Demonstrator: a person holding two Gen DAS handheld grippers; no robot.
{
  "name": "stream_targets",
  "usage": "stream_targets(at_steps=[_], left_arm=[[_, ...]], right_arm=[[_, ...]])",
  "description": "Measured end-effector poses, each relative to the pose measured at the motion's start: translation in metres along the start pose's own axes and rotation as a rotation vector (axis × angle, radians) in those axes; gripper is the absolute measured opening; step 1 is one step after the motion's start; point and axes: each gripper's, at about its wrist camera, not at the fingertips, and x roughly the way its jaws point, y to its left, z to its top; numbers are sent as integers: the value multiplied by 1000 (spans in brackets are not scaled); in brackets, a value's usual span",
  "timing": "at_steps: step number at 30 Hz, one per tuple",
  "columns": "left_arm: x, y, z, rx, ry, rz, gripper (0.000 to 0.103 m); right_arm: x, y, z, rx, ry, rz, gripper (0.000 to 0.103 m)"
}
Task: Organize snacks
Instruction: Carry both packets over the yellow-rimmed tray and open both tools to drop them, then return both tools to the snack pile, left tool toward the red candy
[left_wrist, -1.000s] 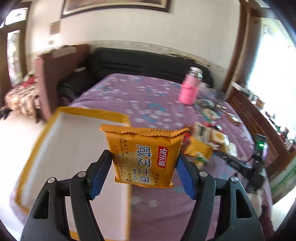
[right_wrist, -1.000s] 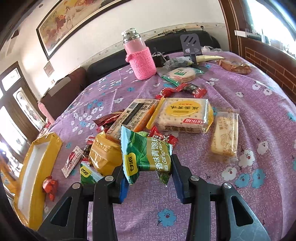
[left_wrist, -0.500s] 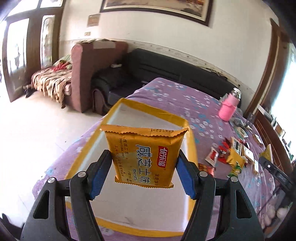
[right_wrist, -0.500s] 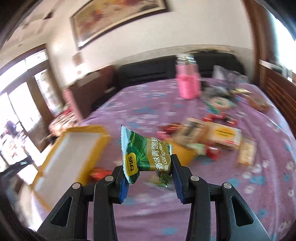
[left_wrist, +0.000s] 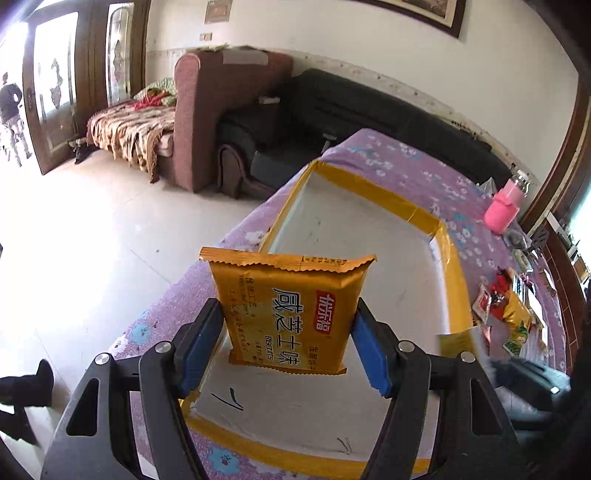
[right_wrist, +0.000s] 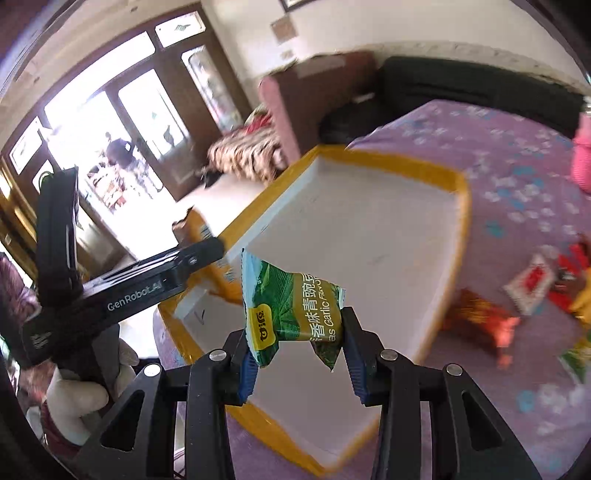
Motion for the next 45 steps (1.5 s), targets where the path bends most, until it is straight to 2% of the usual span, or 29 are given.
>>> stream_targets(at_steps=[4,8,11,14,15,19,23,28,29,31,33,35,38,41,45], left_arm=[[4,1,0,-1,7,-15,70],[5,9,0,-66,23,-100,71],[0,11,0,-73,13,-86,71],[-10,10,-1,-70,-10,-73,71],[-14,10,0,-63,-21,-59,71],[-33,-5,3,25,-95,104,71],[-44,-12,-1,73,-132,221,71],[-42,-10,-5,81,-100,267,71],[-42,-10,-5,73,-87,262,71],[-41,-9,-6,38,-51,203,71],[-42,-13,-7,19,-16,118,71],[-43,-20,-8,-4,16,31,76],[-44,-37,-11,6,46,-69,76],[-43,-59,-16,39,57,-113,77],[-38,-85,-20,52,91,-168,77]], right_arm=[[30,11,-4,-13,50,-7,40],[45,13,-9,-12,78,-19,43],[46,11,-10,-5,82,-17,53],[38,12,-8,-3,60,-5,54],[35,12,-6,-4,50,-4,54],[6,13,-8,3,-19,-18,54],[-27,16,-9,-4,-114,-52,55],[-72,34,-5,-36,-231,-42,59],[-80,41,-2,-53,-248,-30,60],[-92,52,1,-87,-273,-28,69],[-98,55,-3,-114,-301,-66,70],[-99,44,-14,-111,-312,-103,71],[-95,8,-32,-49,-263,-129,71],[-105,-40,-53,42,-237,-189,71],[-132,-104,-76,163,-253,-280,71]])
